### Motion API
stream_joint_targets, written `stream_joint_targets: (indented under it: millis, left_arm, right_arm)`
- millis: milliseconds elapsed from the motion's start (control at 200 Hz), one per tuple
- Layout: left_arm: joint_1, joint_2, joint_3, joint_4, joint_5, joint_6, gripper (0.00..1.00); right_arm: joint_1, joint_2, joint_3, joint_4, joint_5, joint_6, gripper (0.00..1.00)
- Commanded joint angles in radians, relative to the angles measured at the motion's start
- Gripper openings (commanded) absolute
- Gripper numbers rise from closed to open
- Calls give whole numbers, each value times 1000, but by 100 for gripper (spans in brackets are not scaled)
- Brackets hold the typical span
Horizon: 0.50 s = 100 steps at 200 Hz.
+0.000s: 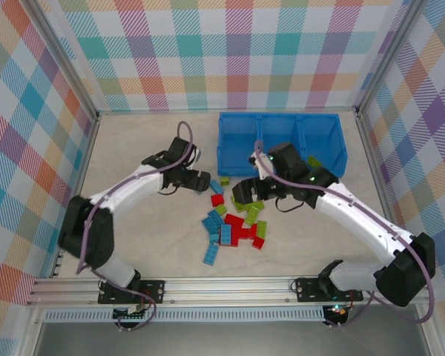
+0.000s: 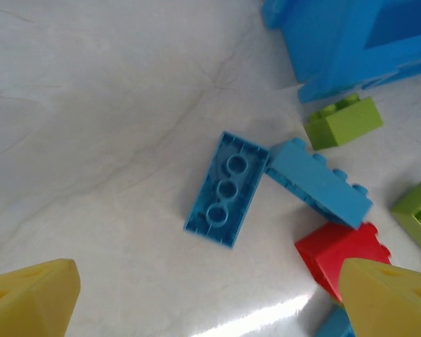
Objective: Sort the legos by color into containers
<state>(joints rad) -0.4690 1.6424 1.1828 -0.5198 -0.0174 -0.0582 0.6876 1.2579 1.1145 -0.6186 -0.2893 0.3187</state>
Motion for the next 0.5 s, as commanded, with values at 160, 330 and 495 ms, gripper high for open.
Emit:
stream_joint_targets:
  millis: [160, 330, 495]
  left_arm:
    - [17, 212, 123, -81, 26, 109, 84]
    - [18, 253, 107, -40, 58, 123, 72]
    - [18, 290, 110, 0, 92, 123, 57]
  right_arm:
    - [53, -26, -74, 15, 30, 38, 88]
    - [53, -18, -73, 24, 72, 44, 89]
    - [53, 13, -62, 42, 82, 42, 89]
